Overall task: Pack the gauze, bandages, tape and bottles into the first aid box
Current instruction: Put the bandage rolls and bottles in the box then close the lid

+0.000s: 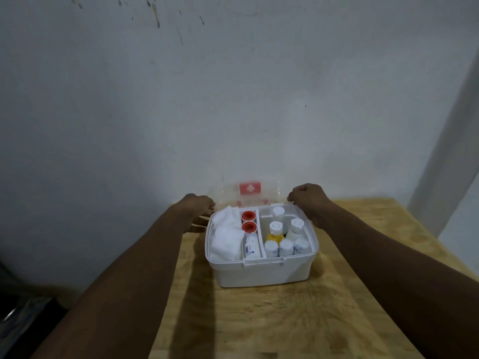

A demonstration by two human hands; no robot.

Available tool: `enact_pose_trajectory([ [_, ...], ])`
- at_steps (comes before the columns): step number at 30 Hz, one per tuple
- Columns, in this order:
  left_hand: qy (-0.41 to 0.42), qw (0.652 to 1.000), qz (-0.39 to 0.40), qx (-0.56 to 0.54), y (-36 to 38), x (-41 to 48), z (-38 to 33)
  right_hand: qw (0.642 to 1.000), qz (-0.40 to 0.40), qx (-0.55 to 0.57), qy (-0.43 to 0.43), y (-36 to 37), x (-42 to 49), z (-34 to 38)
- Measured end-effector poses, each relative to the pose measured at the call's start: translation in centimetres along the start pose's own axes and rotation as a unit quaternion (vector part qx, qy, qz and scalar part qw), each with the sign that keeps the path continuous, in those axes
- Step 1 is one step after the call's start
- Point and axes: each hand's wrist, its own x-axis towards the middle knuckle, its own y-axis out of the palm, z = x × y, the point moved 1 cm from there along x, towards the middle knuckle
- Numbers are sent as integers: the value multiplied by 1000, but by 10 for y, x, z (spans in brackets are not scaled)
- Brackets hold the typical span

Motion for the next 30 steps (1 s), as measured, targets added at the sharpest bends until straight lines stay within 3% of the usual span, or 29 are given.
enact_pose_trajectory([
  [14, 56, 983, 15, -173, -15, -17, -4, 992, 23, 114, -51, -17, -30, 21],
  [24, 94, 985, 27, -146, -28, -40, 4, 990, 19, 119, -76, -39, -57, 21],
  [30, 108, 990, 18, -92, -25, -49, 19, 991, 24, 21, -130, -46, -69, 1],
])
